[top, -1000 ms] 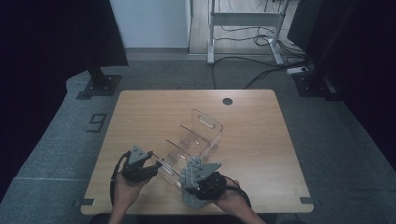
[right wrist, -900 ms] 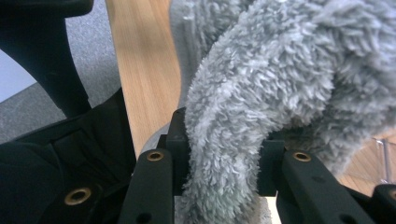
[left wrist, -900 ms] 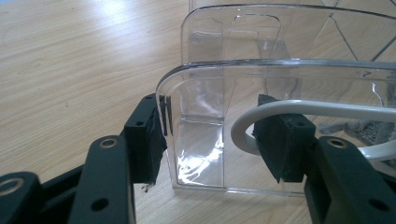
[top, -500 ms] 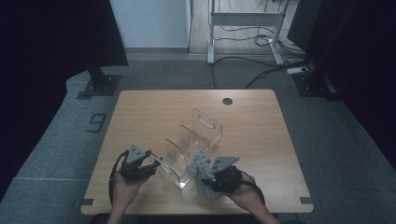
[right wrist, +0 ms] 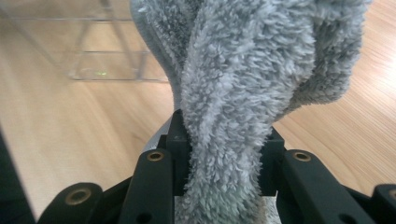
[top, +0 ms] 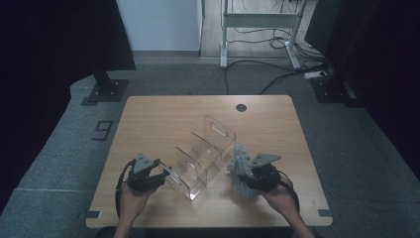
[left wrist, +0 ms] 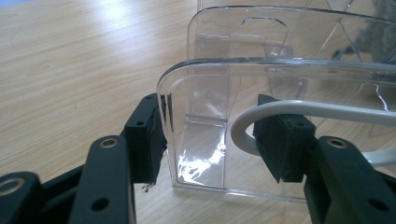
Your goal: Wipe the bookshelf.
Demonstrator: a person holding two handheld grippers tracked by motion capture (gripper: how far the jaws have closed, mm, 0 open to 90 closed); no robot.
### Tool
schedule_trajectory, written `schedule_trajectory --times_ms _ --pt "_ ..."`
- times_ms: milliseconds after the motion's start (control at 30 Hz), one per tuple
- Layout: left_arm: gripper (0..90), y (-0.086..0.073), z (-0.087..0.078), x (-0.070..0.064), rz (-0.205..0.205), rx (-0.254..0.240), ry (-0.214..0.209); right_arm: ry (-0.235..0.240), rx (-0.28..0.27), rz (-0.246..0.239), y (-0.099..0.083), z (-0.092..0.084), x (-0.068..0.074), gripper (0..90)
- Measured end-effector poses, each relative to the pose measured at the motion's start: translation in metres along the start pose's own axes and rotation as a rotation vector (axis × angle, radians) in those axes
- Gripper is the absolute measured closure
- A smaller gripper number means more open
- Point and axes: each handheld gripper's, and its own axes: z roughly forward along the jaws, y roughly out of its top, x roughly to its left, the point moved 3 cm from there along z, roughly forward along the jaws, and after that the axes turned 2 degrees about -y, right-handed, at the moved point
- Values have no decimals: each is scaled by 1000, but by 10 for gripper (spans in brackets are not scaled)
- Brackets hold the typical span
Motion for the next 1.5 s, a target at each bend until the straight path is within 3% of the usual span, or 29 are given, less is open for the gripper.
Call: schedule_trajectory --times_ms 200,367,767,867,967,1067,1167,1300,1500 --pt "448 -2 -4 1 17 18 -23 -40 11 41 -5 -1 -18 663" --pt "448 -5 -9 1 32 22 -49 -46 22 61 -5 4 -26 663" --pt "448 -6 -11 -2 51 25 -77 -44 55 60 6 38 -37 650" --pt "448 -6 -11 -1 51 24 -78 -49 68 60 7 43 -38 594" --pt "448 -6 -11 -1 50 23 -77 -44 78 65 7 47 -39 464" --pt "448 -7 -11 -1 50 23 -77 -54 70 77 9 50 -42 424" --pt "448 -6 -11 -1 50 23 -77 -57 69 72 12 51 -44 546" --pt "448 -6 -11 -1 51 24 -78 -68 44 66 16 51 -46 629" --pt "449 -5 -11 -2 53 31 -85 -42 48 51 20 60 -44 676"
